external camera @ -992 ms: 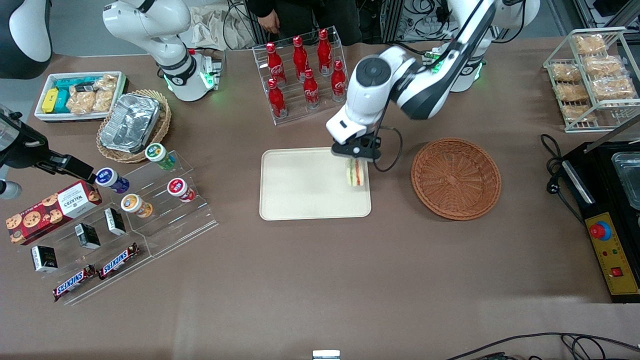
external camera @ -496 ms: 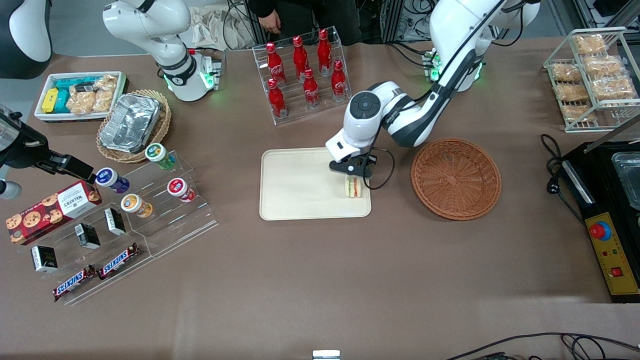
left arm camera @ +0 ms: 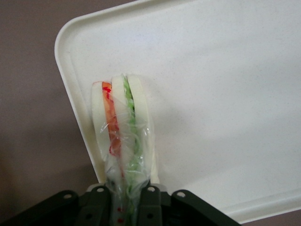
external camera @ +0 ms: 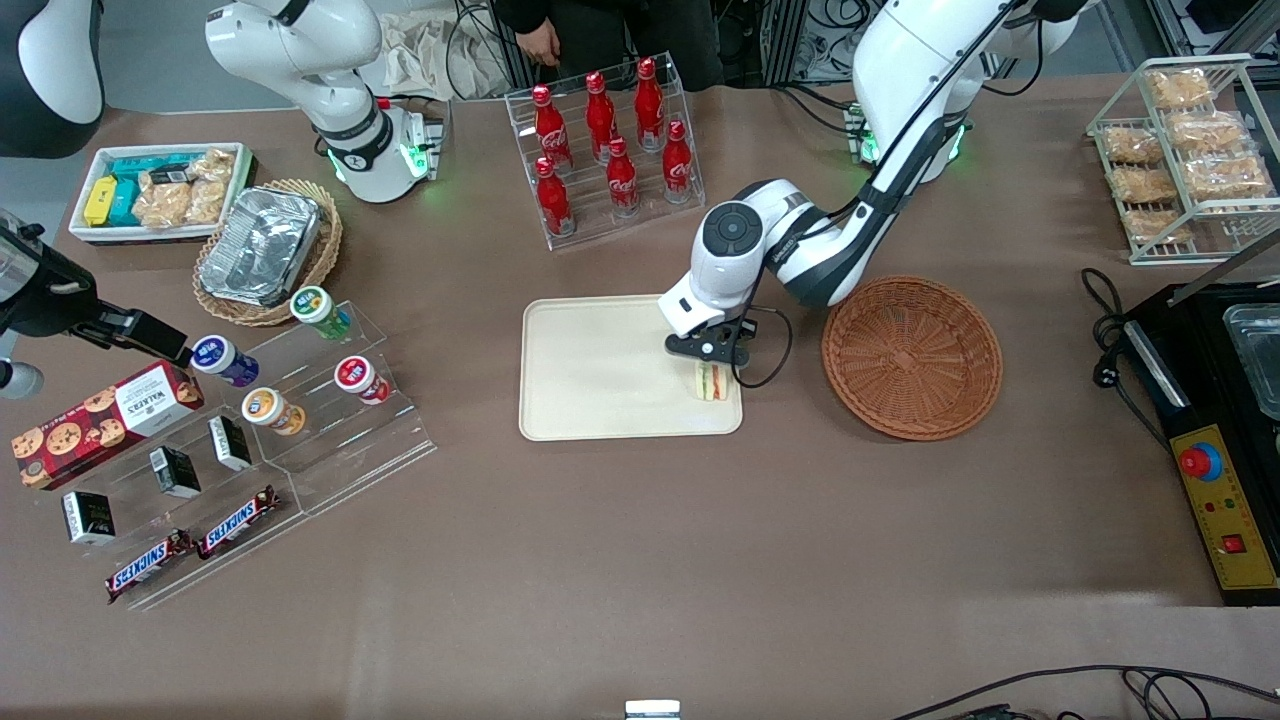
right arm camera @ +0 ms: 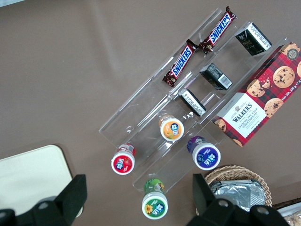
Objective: Place sandwich from basket to tray
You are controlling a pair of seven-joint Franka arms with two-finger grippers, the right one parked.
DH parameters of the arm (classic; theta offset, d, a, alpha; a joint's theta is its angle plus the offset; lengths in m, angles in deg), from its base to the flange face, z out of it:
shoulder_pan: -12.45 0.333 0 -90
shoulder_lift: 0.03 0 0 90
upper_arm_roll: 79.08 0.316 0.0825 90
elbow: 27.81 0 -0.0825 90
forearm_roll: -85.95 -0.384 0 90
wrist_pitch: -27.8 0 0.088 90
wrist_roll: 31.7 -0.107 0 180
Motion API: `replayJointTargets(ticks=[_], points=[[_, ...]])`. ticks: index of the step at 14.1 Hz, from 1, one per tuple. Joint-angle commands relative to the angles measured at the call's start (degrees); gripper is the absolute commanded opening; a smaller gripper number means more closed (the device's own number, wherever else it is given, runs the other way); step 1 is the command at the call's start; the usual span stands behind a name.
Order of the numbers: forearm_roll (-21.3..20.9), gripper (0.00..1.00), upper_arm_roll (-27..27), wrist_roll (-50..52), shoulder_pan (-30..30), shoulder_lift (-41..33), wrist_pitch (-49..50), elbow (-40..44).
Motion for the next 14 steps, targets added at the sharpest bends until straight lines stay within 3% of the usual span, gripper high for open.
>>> replayJointTargets(ticks=[1, 5, 8, 11, 14], points=[[-1.4, 1.00, 1.0, 1.7, -1.1, 0.1, -0.7, 0.2], [-1.0, 1.00, 0.9, 2.1, -0.3, -5.4, 3.3, 1.0], [0.9, 1.00, 0.5, 1.2, 3.6, -11.1, 17.4, 6.5], [0.0, 1.00, 1.0, -3.0, 4.7, -16.8, 29.5, 11.4], [1.0, 1.00, 0.8, -10.5, 12.5, -21.9, 32.0, 11.6]])
